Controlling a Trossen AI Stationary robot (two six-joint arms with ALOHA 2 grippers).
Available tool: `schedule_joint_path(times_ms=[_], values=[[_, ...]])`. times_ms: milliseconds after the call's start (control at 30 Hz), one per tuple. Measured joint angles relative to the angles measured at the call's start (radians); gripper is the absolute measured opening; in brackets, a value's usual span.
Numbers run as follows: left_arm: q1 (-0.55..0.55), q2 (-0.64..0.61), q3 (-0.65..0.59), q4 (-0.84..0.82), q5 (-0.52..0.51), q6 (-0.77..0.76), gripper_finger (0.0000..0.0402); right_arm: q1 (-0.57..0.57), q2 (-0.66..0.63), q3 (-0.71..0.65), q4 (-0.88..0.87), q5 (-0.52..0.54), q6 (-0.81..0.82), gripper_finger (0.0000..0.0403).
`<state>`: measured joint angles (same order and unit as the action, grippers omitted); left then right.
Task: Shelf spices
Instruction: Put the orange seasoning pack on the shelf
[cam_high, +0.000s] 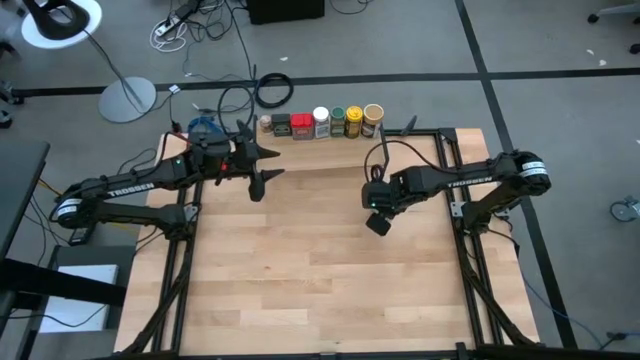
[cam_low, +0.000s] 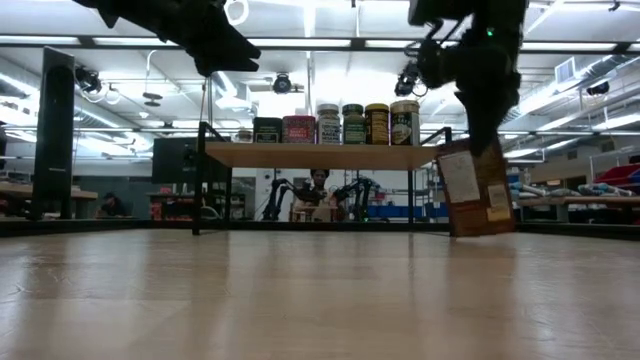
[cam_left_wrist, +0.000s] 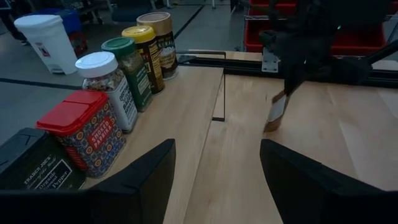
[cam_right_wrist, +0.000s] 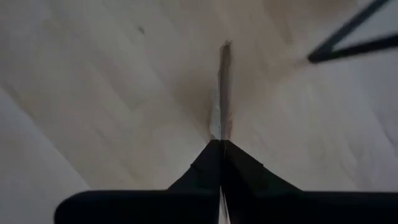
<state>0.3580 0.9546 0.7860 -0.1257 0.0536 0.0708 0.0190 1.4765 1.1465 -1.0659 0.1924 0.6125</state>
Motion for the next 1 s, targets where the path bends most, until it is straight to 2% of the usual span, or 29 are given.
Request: schedule_joint_path(times_ms=[300, 533, 667, 800, 1000], values=[[0.000, 0.000, 0.000, 0.000, 0.000, -0.040, 0.0239, -0.035, 0.000, 0.269, -0.094, 0.055, -0.203, 0.0002], [0.000, 0.001, 0.000, 0.000, 0.000, -0.081, 0.0239, -0.205, 0.000, 0.510, -0.142, 0.095, -0.459, 0.0001], [0.000, 0.001, 0.000, 0.000, 0.000, -0.088, 0.0239, -0.346, 0.004, 0.572, -0.139, 0.032, -0.567, 0.0001], [0.000, 0.001, 0.000, 0.001, 0.000, -0.100, 0.0239, -0.468, 0.012, 0.574, -0.144, -0.055, -0.641, 0.0001], [0.000, 0.001, 0.000, 0.000, 0.000, -0.102, 0.0239, -0.544, 0.012, 0.571, -0.129, -0.166, -0.739, 0.0000]])
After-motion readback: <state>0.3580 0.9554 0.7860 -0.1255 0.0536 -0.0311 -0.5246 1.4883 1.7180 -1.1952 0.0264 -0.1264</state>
